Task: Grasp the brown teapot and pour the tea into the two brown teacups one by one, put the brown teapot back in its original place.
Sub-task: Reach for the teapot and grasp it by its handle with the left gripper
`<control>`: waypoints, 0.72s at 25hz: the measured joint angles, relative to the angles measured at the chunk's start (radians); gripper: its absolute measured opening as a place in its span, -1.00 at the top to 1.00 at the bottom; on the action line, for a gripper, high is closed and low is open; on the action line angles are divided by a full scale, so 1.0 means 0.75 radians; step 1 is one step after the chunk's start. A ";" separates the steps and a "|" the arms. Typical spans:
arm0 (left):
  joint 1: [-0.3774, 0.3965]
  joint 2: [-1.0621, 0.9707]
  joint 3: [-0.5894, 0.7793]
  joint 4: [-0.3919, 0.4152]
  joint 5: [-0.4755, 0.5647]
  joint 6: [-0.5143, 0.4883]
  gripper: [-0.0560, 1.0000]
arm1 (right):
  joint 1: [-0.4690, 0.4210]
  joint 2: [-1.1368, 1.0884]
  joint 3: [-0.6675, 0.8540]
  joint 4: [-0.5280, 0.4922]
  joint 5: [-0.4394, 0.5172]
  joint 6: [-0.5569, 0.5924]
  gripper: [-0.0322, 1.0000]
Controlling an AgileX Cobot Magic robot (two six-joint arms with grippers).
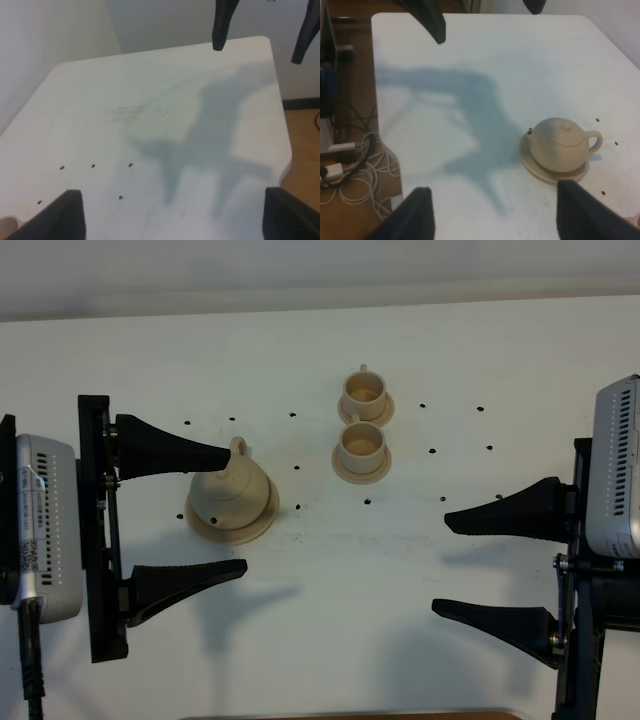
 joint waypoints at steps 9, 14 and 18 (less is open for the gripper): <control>0.000 0.000 0.000 0.000 0.000 0.000 -0.56 | 0.000 0.000 0.000 0.000 -0.005 0.007 -0.06; 0.000 0.000 0.000 -0.007 -0.117 -0.108 -0.56 | 0.000 0.000 0.000 0.029 -0.162 0.151 -0.06; 0.000 0.000 0.000 -0.007 -0.354 -0.252 -0.56 | 0.000 0.000 0.000 0.031 -0.324 0.226 -0.06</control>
